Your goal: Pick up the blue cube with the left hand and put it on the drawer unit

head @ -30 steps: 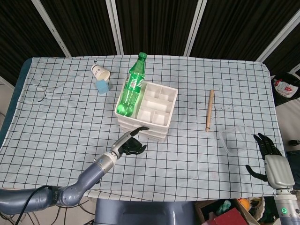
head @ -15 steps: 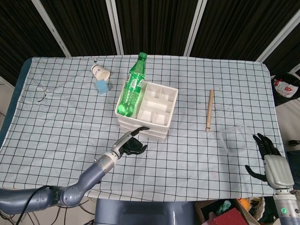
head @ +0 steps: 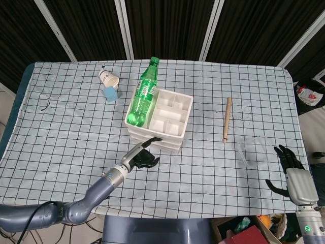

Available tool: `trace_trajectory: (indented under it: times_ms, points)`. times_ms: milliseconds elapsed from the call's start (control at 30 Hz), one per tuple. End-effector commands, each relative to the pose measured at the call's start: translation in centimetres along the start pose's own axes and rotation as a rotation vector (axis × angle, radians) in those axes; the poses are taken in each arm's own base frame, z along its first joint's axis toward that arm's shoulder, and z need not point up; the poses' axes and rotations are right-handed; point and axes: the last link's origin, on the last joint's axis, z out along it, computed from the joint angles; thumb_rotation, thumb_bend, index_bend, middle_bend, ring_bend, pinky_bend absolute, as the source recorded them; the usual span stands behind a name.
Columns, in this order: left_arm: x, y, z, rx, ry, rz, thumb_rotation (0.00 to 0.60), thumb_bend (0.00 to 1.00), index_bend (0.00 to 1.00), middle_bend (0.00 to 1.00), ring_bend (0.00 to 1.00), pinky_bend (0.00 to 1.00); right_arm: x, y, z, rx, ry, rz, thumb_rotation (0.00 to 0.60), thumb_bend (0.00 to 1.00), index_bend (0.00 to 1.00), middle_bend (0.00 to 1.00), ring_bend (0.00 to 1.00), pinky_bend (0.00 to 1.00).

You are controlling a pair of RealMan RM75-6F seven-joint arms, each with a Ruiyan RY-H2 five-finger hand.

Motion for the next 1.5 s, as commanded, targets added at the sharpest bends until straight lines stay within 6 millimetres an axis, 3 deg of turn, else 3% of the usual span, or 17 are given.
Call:
trace_trajectory:
  times_ms: [33, 800, 1033, 1367, 1500]
  points:
    - [0.0, -0.1, -0.1, 0.002, 0.0, 0.001, 0.6, 0.46, 0.18, 1.0, 0.98, 0.95, 0.0, 0.0, 0.0, 0.0, 0.0, 0.0, 0.6, 0.2, 0.0, 0.0, 0.01, 0.19]
    - [0.3, -1.0, -1.9, 0.008, -0.006, 0.029, 0.6, 0.46, 0.22, 1.0, 0.98, 0.95, 0.0, 0.0, 0.0, -0.003, 0.0, -0.001, 0.6, 0.2, 0.0, 0.0, 0.01, 0.19]
    - [0.7, -1.7, -3.0, 0.015, 0.001, 0.035, 0.6, 0.45, 0.16, 1.0, 0.98, 0.95, 0.0, 0.1, 0.0, -0.006, 0.0, -0.002, 0.6, 0.2, 0.0, 0.0, 0.01, 0.19]
    - [1.2, -2.6, -6.2, 0.018, -0.002, 0.107, 0.6, 0.39, 0.15, 1.0, 0.98, 0.95, 0.0, 0.1, 0.0, -0.012, -0.001, 0.001, 0.6, 0.21, 0.0, 0.0, 0.01, 0.19]
    - [1.8, -2.9, -8.1, -0.012, 0.043, 0.241, 0.6, 0.39, 0.14, 1.0, 0.98, 0.95, 0.0, 0.0, 0.0, -0.012, -0.001, 0.0, 0.6, 0.21, 0.0, 0.0, 0.01, 0.19]
